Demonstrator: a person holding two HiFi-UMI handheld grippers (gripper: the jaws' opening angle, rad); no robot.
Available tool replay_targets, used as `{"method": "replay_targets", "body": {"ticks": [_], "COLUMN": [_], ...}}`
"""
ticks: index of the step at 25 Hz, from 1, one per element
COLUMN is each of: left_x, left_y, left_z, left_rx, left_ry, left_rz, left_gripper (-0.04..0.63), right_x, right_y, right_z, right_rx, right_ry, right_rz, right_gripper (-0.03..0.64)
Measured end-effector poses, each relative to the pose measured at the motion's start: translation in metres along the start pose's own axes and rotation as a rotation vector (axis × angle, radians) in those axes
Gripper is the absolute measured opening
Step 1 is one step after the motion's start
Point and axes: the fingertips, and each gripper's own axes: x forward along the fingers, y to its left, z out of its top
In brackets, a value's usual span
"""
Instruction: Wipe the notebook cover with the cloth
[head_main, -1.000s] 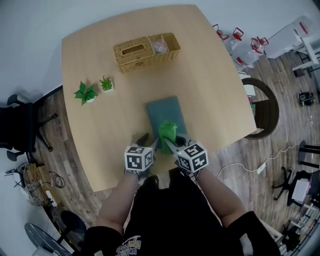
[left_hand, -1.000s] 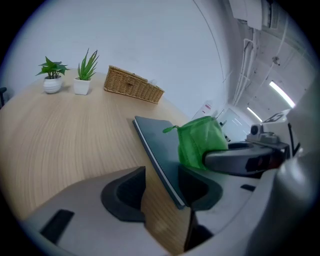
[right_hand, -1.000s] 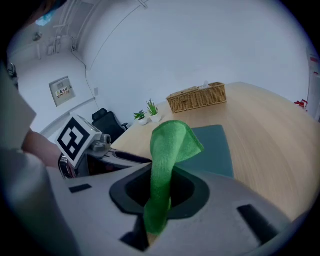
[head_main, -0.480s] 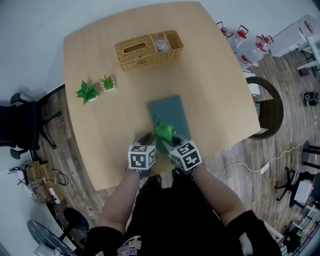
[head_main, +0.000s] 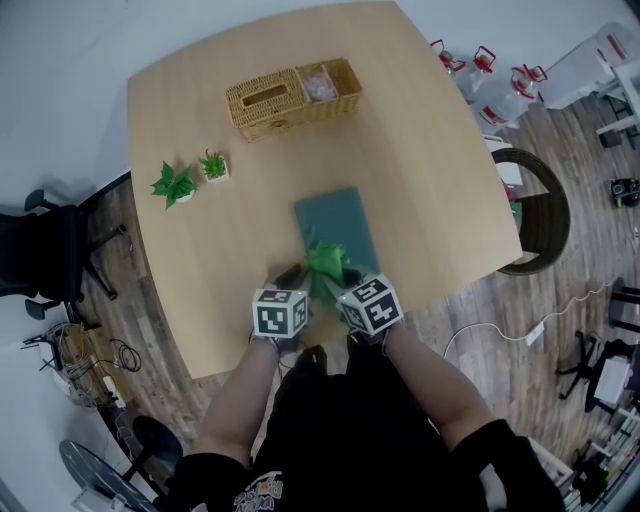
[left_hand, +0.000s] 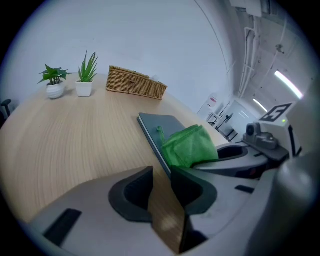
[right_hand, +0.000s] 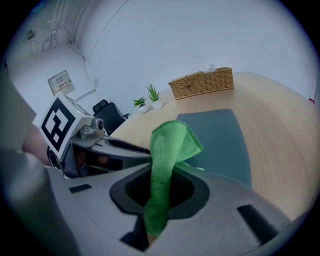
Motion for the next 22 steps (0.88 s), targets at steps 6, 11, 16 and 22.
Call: {"method": "replay_targets", "body": {"ticks": [6,11,16,22], "left_x": [0.000,0.000,-0.001,0.000], "left_y": [0.000,0.001,0.002,0.001], "left_z": [0.000,0.000,-0.001,0.000], "left_rx": [0.007,0.004,0.005,-0.001], "left_ry": [-0.003,-0.001,0.001,0.002], "left_rz": [0.011,0.016,0.010,0.003], "left_gripper": [0.101,0.092,0.092,0.094], "right_x": [-0.009,-0.022,-0.037,-0.051], "right_y": [-0.014,-0.036,-0.057,-0.078], "right_z": [0.000,-0.004,-0.007,-0.010], "right_rx": [0.024,0.049,0.086,0.115], "right_ry": [-0.003,-0.008,-0.020,-0.028], "right_rz": [-0.025,-0.063,-0.106,-0.151], "right_gripper": [0.064,0.064,0.064,0.064]}}
